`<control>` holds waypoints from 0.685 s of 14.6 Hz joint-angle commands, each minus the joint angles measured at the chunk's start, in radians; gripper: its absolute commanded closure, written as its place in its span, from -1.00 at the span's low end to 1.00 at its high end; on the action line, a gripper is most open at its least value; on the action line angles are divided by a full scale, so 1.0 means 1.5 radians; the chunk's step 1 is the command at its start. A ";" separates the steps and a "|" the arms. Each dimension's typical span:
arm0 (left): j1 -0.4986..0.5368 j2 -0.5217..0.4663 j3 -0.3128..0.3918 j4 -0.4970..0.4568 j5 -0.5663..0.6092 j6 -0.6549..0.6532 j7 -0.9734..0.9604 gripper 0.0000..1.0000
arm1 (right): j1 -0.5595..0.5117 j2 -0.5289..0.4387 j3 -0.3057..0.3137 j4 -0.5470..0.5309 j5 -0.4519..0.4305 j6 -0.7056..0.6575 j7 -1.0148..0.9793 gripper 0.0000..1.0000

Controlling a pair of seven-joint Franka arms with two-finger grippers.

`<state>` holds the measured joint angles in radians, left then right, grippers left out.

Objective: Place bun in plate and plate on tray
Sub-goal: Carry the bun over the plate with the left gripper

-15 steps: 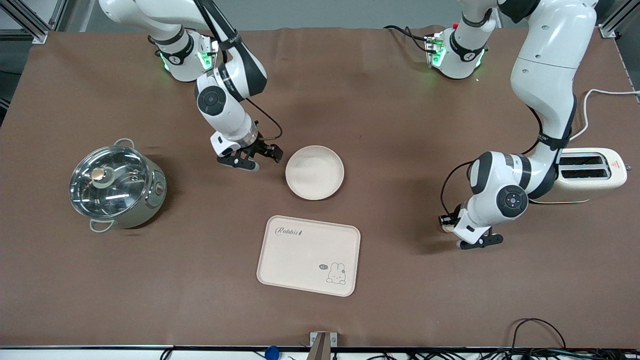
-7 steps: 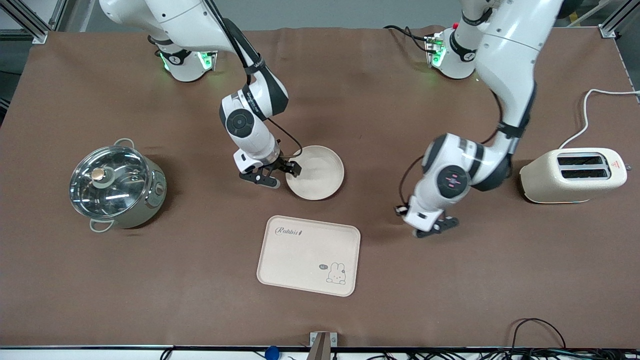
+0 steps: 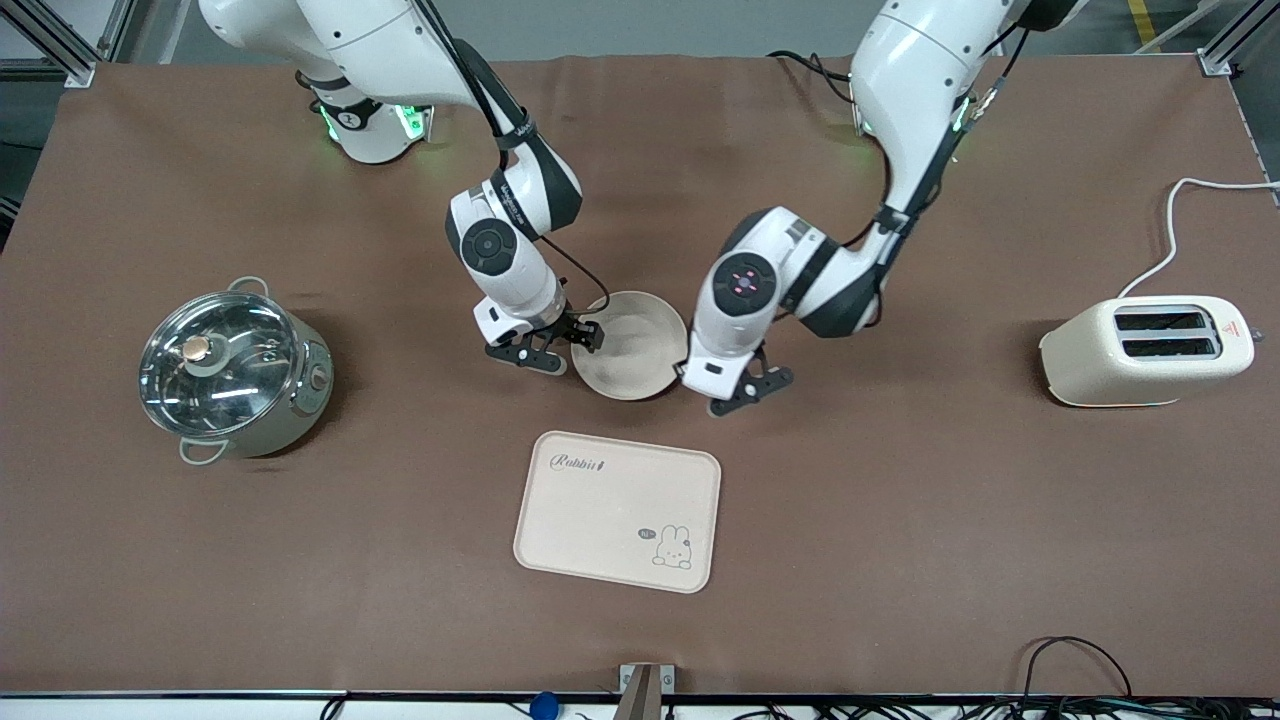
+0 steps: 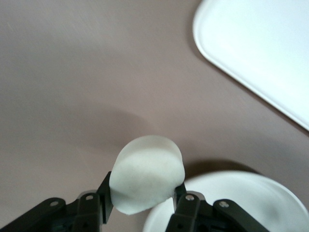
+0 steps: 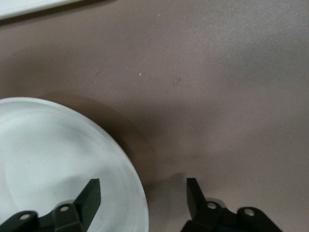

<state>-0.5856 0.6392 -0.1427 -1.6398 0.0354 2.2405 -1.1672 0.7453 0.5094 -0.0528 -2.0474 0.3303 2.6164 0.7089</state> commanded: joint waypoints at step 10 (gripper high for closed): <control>-0.113 0.093 -0.002 0.080 -0.052 0.018 -0.172 -0.86 | 0.010 0.012 -0.007 0.003 0.010 0.002 0.008 0.17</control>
<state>-0.7492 0.7726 -0.1472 -1.5446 -0.0240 2.2669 -1.4055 0.7473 0.5255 -0.0543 -2.0481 0.3304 2.6159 0.7106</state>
